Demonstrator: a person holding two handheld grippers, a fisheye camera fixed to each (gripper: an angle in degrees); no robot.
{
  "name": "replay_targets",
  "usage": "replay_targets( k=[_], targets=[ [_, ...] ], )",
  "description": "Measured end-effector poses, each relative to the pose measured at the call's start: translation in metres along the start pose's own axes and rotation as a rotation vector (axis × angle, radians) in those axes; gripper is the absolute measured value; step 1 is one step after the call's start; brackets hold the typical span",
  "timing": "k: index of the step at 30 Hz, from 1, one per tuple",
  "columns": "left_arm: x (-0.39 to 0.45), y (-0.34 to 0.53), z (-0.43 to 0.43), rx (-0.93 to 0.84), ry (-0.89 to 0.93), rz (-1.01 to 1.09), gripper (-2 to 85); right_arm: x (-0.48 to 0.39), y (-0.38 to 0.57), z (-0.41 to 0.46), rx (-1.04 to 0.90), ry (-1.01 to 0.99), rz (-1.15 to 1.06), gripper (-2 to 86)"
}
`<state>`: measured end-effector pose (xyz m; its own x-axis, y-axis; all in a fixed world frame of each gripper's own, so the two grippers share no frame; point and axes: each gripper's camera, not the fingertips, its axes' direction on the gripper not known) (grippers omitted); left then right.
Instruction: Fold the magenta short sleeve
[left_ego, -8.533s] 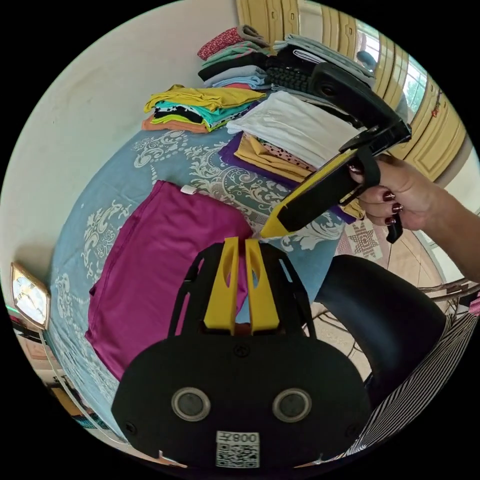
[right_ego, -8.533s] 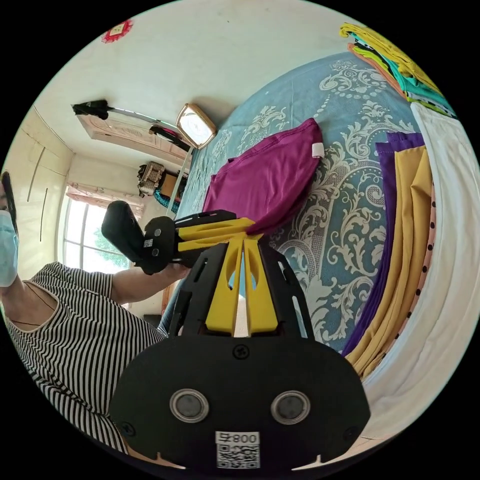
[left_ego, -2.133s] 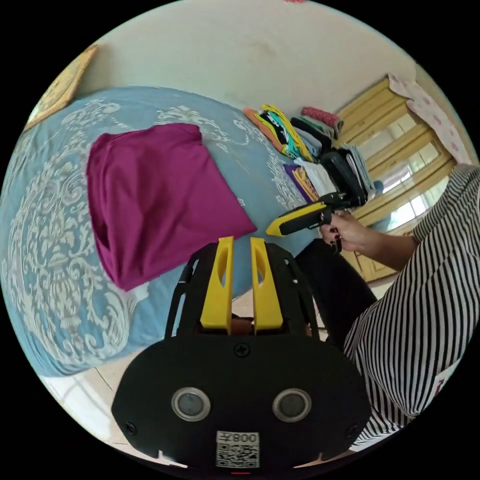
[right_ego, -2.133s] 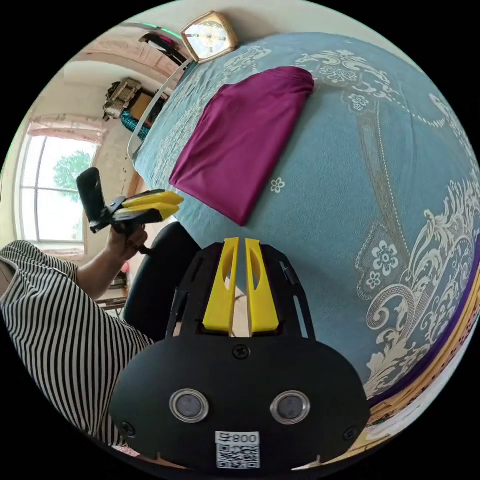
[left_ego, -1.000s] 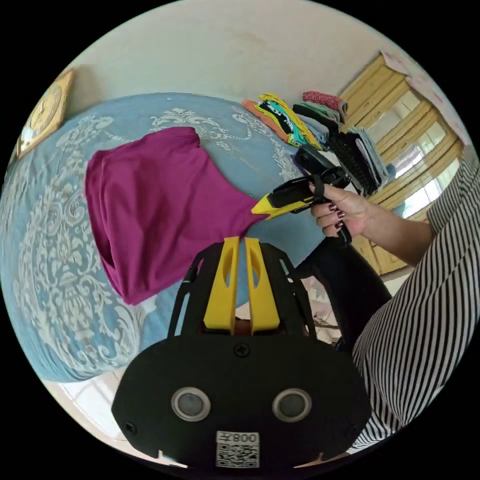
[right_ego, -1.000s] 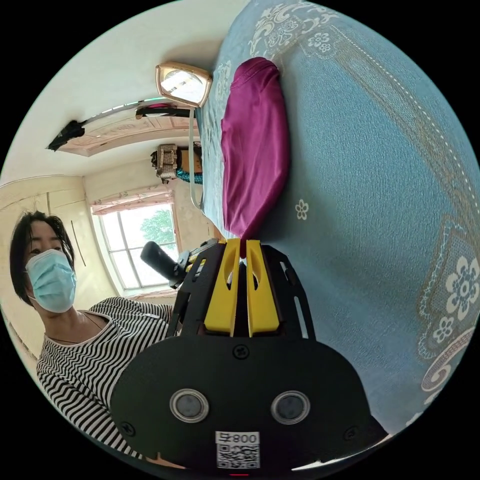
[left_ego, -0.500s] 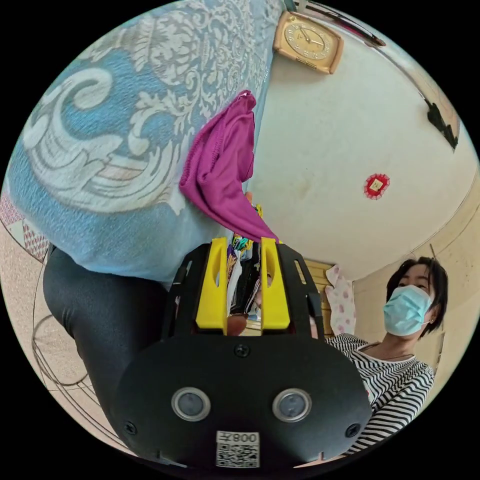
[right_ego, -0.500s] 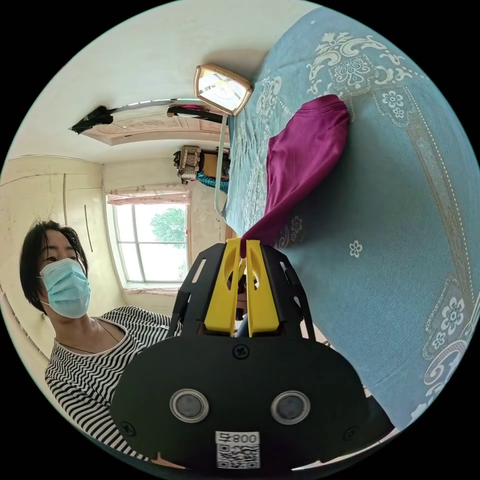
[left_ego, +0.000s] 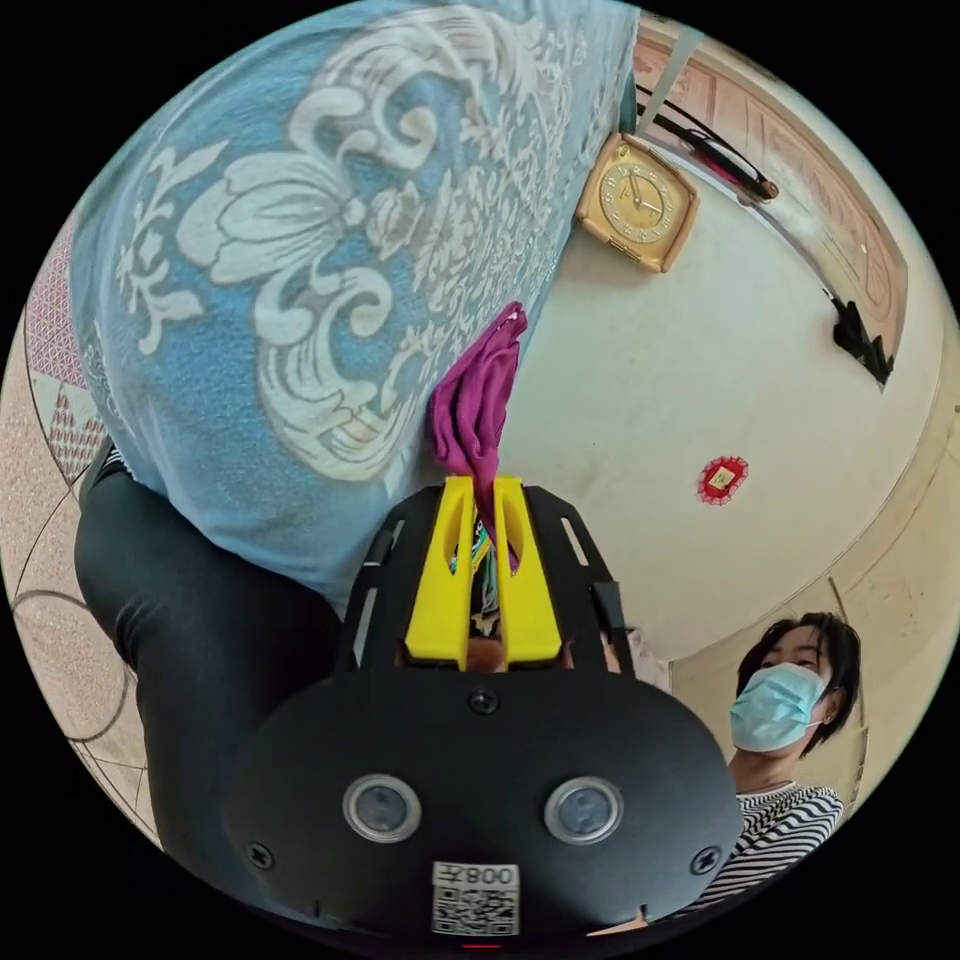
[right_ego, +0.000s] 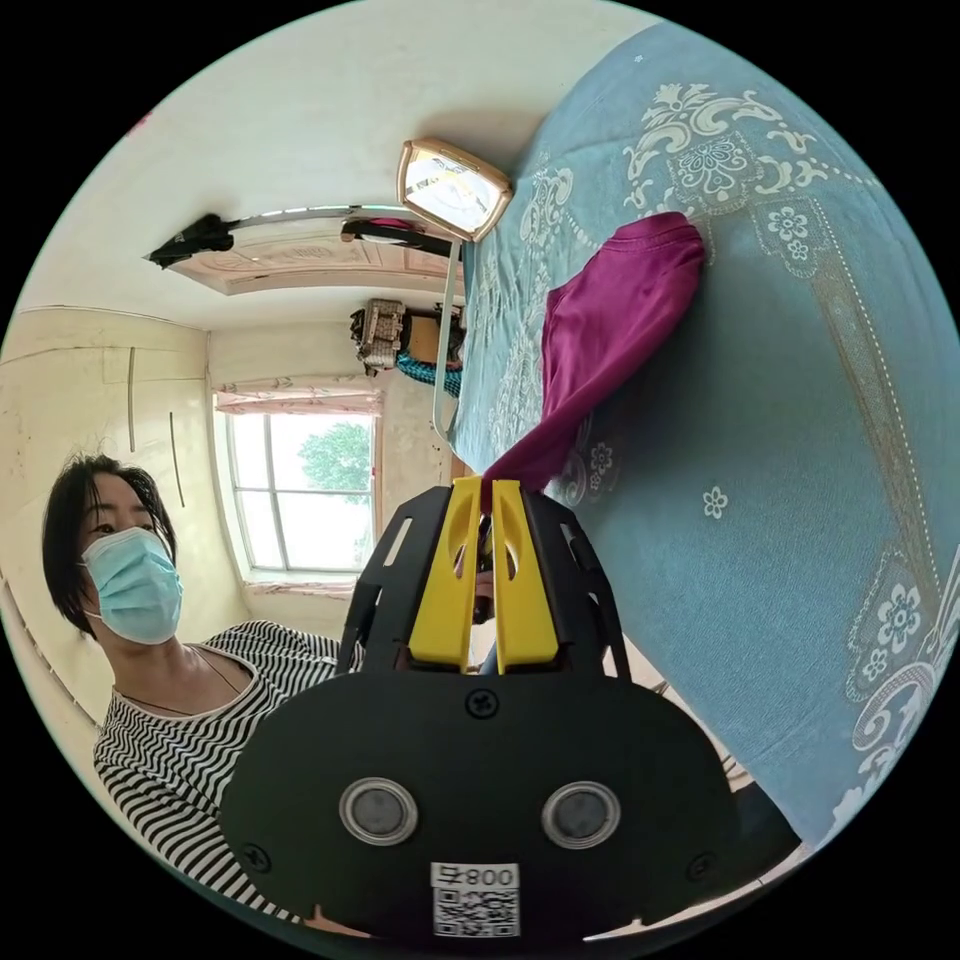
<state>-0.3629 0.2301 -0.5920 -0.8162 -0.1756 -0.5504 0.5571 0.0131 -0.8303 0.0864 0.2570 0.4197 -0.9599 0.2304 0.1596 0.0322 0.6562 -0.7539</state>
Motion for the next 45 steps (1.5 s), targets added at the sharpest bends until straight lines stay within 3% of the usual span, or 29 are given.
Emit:
replay_targets(
  k=[10, 31, 37, 45],
  targets=[
    [0.032, 0.036, 0.015, -0.094, -0.036, 0.157, 2.9, -0.05, 0.098, -0.029, 0.033, 0.002, 0.033, 1.7],
    [0.036, 0.254, 0.114, -0.444, -0.01, 0.537, 2.6, -0.25, 0.439, -0.152, 0.232, -0.05, -0.222, 1.7],
    [-0.003, 0.294, 0.201, -0.567, -0.048, 0.537, 2.6, -0.268, 0.516, -0.201, 0.348, -0.045, -0.199, 1.8],
    [-0.017, 0.333, 0.402, -0.716, -0.072, 0.672, 2.5, -0.297, 0.539, -0.313, 0.509, 0.02, -0.199, 1.6]
  ],
)
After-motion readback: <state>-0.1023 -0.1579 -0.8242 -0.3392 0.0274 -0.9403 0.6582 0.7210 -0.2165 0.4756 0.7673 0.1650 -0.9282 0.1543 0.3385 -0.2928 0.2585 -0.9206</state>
